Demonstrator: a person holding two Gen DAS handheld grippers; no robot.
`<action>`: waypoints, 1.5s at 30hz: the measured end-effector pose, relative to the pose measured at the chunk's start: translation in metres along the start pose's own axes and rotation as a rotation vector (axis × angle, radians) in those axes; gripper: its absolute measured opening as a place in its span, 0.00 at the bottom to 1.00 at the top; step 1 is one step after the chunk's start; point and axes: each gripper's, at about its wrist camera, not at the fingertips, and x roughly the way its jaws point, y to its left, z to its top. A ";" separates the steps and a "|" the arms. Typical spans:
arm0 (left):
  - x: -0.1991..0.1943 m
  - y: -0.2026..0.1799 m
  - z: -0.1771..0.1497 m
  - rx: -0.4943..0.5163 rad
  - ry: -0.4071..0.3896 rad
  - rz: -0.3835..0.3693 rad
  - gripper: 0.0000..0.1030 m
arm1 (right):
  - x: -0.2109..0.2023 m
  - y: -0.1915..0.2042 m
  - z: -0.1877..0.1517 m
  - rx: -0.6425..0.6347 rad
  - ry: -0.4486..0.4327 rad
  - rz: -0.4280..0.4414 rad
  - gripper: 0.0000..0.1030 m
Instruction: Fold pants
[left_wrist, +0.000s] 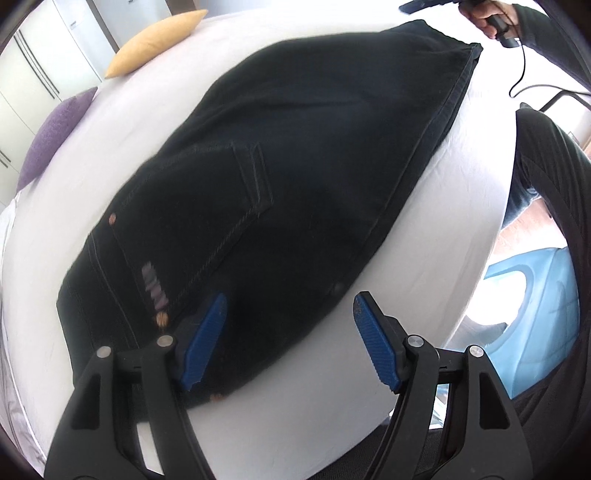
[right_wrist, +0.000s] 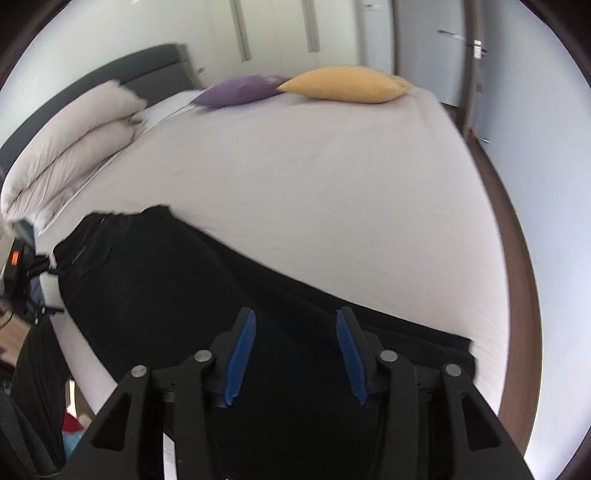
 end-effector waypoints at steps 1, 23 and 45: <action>0.002 -0.001 0.004 -0.003 -0.004 -0.003 0.68 | 0.017 0.007 0.005 -0.027 0.039 0.021 0.46; 0.017 0.018 -0.008 -0.050 0.012 -0.018 0.78 | 0.082 -0.043 0.025 -0.260 0.361 0.082 0.19; 0.026 0.020 0.005 -0.036 0.043 -0.017 0.87 | 0.116 0.013 0.031 -0.499 0.483 0.045 0.01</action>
